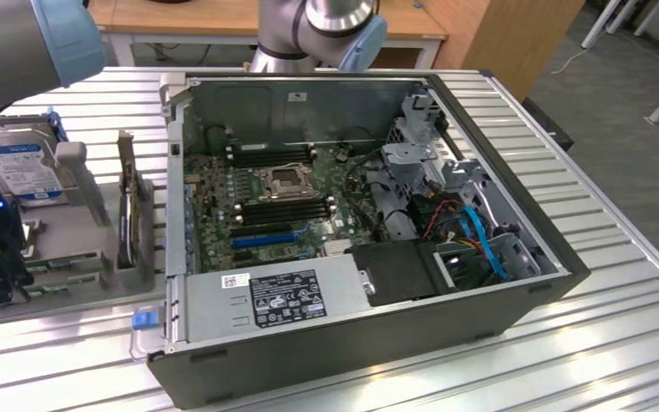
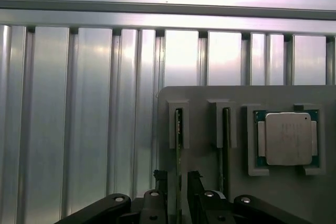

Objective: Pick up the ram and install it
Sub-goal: 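Pick up the ram and move it above insertion slot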

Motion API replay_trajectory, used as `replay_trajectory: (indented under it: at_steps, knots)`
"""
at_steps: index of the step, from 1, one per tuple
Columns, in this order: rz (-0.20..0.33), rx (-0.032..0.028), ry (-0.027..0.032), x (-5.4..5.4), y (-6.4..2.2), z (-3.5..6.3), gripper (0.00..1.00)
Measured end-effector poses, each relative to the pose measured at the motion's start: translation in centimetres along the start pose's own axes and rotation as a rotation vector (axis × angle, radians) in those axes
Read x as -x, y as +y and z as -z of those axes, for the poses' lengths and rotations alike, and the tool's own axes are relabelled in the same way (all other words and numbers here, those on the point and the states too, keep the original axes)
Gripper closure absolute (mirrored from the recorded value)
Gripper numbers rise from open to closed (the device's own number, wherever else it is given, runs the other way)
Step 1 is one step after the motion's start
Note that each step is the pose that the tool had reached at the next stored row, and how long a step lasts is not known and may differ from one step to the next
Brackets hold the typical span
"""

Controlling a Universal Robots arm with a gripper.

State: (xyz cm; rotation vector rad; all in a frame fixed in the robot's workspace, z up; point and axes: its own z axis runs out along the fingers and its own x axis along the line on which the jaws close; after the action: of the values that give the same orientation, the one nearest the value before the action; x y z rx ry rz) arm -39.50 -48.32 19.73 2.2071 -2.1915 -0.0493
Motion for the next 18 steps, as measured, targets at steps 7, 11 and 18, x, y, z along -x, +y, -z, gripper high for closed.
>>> replay_trajectory:
  at_steps: [7, 11, 18]
  knots:
    - [0.000, 0.0001, -0.0006, 0.38, 0.00, -0.16, 0.71]
    - [0.000, 0.0001, -0.0006, 0.55, -0.01, -0.16, 0.71]
    - [0.000, 0.0001, -0.0006, 0.43, 0.00, -0.16, 0.71]
